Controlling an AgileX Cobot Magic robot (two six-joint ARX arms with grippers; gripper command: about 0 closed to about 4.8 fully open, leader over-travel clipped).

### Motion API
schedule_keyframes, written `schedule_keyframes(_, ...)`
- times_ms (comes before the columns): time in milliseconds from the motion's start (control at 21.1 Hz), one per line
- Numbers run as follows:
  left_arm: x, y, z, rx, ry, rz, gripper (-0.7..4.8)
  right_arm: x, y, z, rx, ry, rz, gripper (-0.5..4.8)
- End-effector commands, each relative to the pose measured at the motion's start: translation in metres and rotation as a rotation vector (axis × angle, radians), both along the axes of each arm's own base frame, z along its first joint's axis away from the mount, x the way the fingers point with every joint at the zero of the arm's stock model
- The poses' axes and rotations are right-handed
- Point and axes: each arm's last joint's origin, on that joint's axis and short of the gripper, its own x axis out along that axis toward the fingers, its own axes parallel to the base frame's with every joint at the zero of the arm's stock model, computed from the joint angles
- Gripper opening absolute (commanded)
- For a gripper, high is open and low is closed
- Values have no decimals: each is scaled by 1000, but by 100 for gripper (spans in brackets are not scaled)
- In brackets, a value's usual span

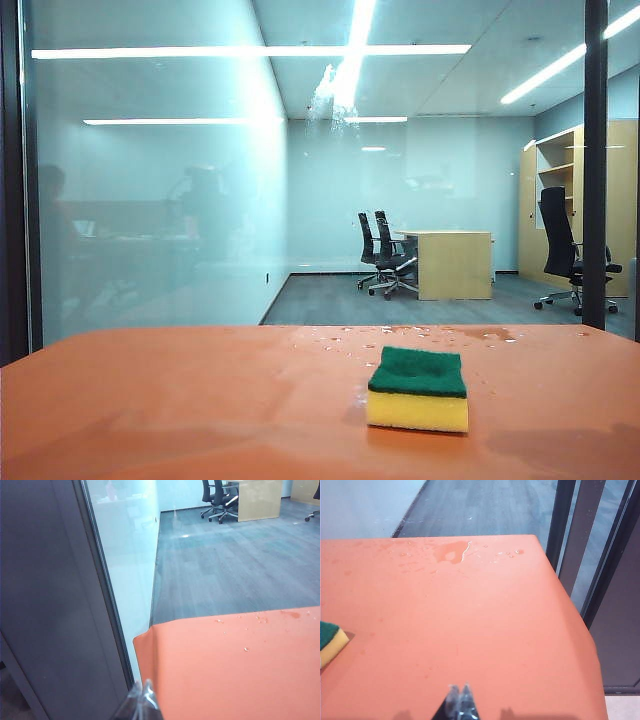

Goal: Pick up the sponge from the table, wipe the water off the glass, and finally place the sponge back on the table.

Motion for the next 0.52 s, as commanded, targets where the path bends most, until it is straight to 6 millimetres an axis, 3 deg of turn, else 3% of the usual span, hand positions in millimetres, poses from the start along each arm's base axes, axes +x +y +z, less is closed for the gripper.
schedule_keyframes(47, 0, 0, 2, 4, -13, 0, -5, 0, 0, 2, -2, -15, 3, -9)
schedule_keyframes(522, 0, 0, 2, 4, -13, 0, -5, 4, 0, 22, -1, -222, -1, -8)
